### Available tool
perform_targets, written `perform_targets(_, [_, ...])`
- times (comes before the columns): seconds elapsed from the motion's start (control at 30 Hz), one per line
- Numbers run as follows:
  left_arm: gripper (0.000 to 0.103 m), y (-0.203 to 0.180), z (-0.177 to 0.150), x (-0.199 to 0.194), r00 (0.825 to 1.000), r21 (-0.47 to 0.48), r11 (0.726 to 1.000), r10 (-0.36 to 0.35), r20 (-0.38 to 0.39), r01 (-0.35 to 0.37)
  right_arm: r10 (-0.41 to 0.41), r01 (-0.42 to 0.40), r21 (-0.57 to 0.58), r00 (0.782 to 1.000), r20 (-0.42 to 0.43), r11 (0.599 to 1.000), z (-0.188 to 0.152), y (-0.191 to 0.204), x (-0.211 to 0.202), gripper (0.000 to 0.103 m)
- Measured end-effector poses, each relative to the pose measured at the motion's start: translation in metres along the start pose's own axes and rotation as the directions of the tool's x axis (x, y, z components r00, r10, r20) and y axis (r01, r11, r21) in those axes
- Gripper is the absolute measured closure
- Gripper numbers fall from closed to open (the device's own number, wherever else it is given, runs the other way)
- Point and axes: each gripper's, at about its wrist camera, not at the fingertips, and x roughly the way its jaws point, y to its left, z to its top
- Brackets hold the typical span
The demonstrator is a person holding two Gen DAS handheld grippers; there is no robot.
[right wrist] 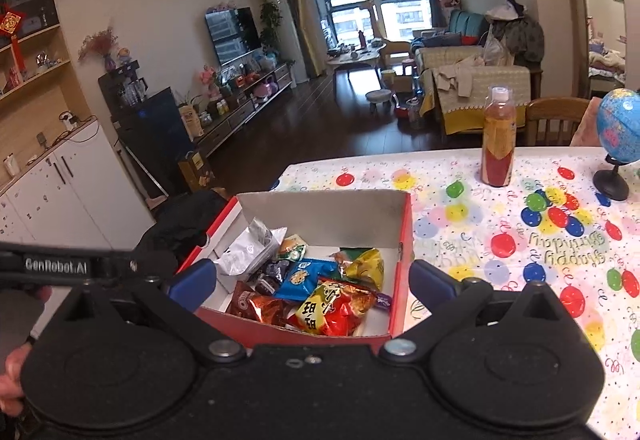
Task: Organize snacks
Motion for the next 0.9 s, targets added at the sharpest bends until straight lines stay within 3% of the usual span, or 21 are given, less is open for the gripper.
perform_targets(0.23, [0.001,-0.009,-0.013,-0.015,0.998,0.029,1.000,0.009,0.055,-0.010,-0.017,0.017,0.014,1.000,0.010,1.000,-0.001,-0.001,-0.004,0.000])
perform_targets(0.43, [0.001,-0.012,-0.016,-0.018,0.998,0.028,0.999,0.033,0.058,-0.035,-0.051,0.052,0.047,0.999,-0.009,0.998,-0.007,-0.003,-0.008,0.000])
perform_targets(0.9, [0.001,-0.016,-0.021,-0.027,0.995,0.034,0.999,0.033,0.096,-0.036,-0.087,0.086,0.009,0.996,0.016,0.996,-0.010,0.003,-0.013,0.000])
